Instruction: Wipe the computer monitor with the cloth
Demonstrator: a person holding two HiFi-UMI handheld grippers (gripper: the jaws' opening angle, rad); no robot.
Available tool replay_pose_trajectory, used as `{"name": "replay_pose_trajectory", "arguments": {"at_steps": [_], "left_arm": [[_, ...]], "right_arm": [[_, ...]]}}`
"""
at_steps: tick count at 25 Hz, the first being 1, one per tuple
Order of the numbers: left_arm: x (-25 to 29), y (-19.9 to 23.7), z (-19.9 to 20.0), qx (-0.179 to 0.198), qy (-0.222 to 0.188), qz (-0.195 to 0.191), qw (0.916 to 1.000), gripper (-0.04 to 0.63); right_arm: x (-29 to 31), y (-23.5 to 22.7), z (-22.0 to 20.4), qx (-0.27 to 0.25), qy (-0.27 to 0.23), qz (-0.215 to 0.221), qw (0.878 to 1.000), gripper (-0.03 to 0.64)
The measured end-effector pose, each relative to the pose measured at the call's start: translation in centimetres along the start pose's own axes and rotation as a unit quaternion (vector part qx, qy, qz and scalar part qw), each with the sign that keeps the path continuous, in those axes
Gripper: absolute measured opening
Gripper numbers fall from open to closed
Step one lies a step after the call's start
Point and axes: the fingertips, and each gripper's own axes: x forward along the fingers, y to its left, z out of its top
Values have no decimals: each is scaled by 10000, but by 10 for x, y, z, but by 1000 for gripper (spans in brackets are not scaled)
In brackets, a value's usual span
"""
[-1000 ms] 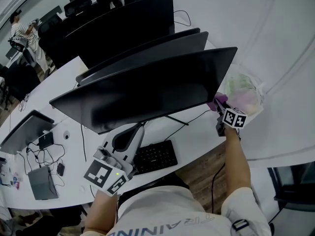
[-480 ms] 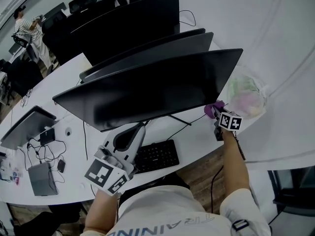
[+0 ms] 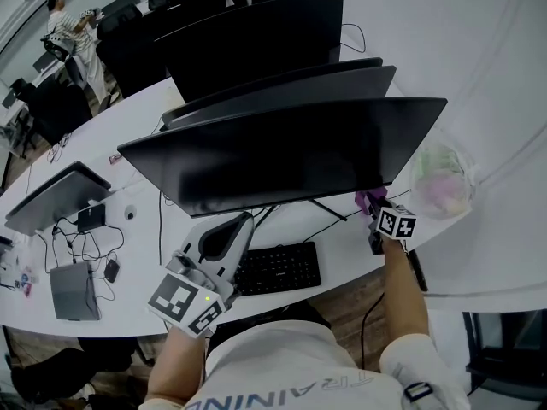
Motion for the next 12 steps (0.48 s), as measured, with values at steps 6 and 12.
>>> {"name": "replay_pose_trajectory", "arguments": {"at_steps": [6,12], "left_arm": [[-23,13,2,-74,-77,249,9996,9],[-45,26,2,-167,-142,469,9987,9]], "right_arm": [[5,41,-8,-123,-41,270,9996,64],[16,82,-19,-366,85,484,9981,64]]}}
